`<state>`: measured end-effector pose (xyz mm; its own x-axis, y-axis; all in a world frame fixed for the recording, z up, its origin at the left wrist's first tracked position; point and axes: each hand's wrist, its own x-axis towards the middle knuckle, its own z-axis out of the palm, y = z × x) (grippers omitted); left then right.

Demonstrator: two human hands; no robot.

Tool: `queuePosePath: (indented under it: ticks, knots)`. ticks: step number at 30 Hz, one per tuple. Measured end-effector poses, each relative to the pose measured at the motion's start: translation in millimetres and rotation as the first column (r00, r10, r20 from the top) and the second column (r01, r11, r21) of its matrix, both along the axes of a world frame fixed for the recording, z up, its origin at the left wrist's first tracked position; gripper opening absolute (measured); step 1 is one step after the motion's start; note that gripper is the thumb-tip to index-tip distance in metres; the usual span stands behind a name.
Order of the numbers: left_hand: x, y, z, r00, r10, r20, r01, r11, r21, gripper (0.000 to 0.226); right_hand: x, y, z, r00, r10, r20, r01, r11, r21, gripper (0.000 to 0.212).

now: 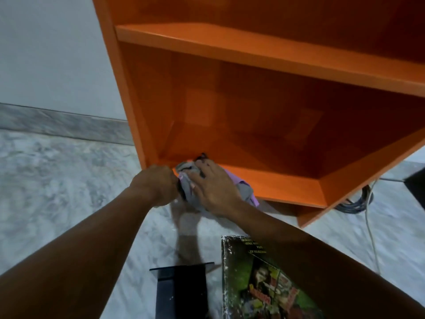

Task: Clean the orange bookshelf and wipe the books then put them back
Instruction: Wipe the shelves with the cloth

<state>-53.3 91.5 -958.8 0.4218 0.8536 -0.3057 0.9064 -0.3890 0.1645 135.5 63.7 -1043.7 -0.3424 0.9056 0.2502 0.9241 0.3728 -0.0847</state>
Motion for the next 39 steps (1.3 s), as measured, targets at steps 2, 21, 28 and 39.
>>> queuePosePath:
  ticks: [2,21,28,39]
  knots:
    - [-12,-1,0,0.995,0.098,0.025,-0.097,0.995,-0.038,0.026,-10,-1,-5,0.990,0.140,-0.006,-0.140,0.990,-0.024,0.043]
    - [-58,31,-10,0.934,0.231,0.272,-0.309,0.905,0.291,0.020,-56,180,14,0.879,-0.357,-0.315,0.321,0.933,-0.162,0.033]
    - [-60,28,-9,0.949,0.185,0.256,-0.267,0.902,0.339,0.026,-99,71,-3,0.936,-0.303,-0.177,0.311,0.950,0.016,0.060]
    - [-33,-19,43,0.979,0.204,0.027,-0.200,0.972,-0.120,0.048,7,-35,36,0.964,-0.120,0.236,0.182,0.948,-0.260,0.072]
